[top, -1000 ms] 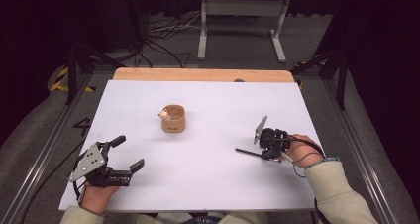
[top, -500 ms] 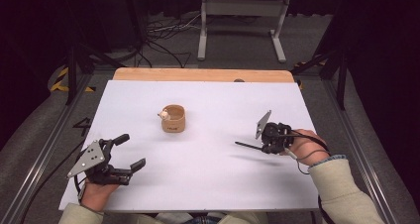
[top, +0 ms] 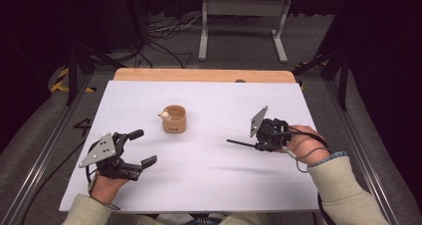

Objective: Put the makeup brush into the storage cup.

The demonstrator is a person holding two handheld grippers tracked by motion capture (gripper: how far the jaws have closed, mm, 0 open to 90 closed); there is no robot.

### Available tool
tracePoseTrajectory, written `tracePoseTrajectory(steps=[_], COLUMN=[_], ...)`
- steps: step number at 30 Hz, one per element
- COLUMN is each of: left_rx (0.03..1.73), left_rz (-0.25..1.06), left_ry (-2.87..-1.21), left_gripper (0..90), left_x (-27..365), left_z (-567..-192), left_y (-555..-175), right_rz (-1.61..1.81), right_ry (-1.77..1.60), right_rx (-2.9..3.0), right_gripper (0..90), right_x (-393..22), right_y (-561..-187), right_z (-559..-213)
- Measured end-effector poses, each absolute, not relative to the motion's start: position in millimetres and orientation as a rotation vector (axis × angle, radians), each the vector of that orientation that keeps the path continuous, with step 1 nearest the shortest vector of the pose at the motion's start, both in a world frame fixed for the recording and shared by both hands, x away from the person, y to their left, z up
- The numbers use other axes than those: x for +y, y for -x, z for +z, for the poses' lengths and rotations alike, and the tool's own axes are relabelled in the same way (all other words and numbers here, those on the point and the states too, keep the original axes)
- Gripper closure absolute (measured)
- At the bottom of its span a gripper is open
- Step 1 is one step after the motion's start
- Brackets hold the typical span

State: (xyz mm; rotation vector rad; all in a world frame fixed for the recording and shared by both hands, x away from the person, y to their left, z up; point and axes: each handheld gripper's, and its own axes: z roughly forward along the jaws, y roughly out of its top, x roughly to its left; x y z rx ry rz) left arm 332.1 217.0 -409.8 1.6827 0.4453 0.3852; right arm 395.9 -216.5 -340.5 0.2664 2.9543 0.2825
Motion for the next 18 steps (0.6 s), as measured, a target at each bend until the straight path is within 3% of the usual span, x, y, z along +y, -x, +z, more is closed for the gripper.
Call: tracePoseTrajectory(steps=[18], left_rx=[0.328], left_rz=[0.214], left_ry=[-1.702], left_gripper=[5.1], left_x=[176.7], left_z=[-403.1], left_y=[-353.8], right_rz=[0.267], right_ry=[-0.107], right_rx=[2.965], right_gripper=[84.0], right_x=[-172.5], right_y=[-388.8], right_z=[-320.7])
